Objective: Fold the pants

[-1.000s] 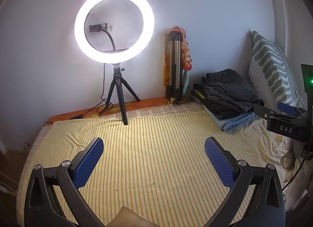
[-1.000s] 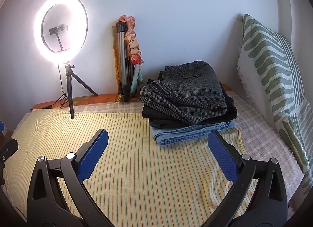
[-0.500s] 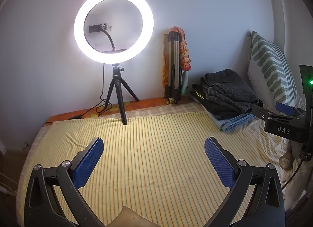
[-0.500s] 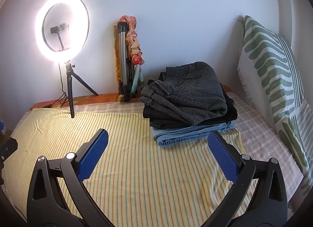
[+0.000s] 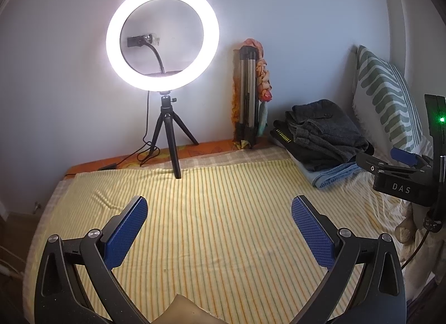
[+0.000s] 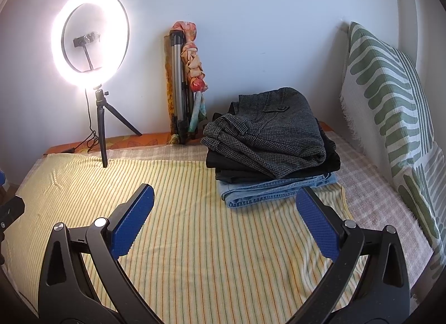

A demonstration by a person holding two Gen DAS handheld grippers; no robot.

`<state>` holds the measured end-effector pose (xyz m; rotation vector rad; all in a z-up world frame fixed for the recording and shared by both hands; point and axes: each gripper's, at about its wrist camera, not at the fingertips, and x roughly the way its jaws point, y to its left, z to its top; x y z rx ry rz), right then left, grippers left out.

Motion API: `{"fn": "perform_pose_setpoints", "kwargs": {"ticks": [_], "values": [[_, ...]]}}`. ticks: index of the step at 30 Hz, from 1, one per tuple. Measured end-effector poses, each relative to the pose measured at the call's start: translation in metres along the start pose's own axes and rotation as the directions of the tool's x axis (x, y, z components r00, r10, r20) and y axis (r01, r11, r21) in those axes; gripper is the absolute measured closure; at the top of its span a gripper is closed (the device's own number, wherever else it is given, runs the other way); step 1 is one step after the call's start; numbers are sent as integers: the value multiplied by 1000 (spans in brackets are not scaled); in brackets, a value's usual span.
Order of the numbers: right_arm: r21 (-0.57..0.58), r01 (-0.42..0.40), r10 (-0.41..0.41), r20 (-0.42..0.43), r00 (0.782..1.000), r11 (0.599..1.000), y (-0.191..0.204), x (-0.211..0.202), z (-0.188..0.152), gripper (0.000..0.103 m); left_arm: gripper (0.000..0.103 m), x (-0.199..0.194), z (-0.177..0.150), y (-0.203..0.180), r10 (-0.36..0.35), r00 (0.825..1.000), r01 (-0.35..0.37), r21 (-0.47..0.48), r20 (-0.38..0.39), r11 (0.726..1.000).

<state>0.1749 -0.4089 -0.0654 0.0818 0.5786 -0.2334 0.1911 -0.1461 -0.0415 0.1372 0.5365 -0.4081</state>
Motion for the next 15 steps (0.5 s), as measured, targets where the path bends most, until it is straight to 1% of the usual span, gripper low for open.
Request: {"fn": "perform_pose_setpoints", "kwargs": {"ticks": [10,13,15], "values": [[-4,-2,2,-3,1000,1000,4,0,-1,0,0,-3,-2,2,14,1000,-13,-8,20,1000],[-3,-4,4,-3,1000,1000,4,0,0,0,0,-5,-3,2,7,1000,-7,-5,28,1000],[-2,-8,8,-5,1000,1000,5,1,0,0,0,-4,-4,3,0,1000,0,-4,21,1000]]}}
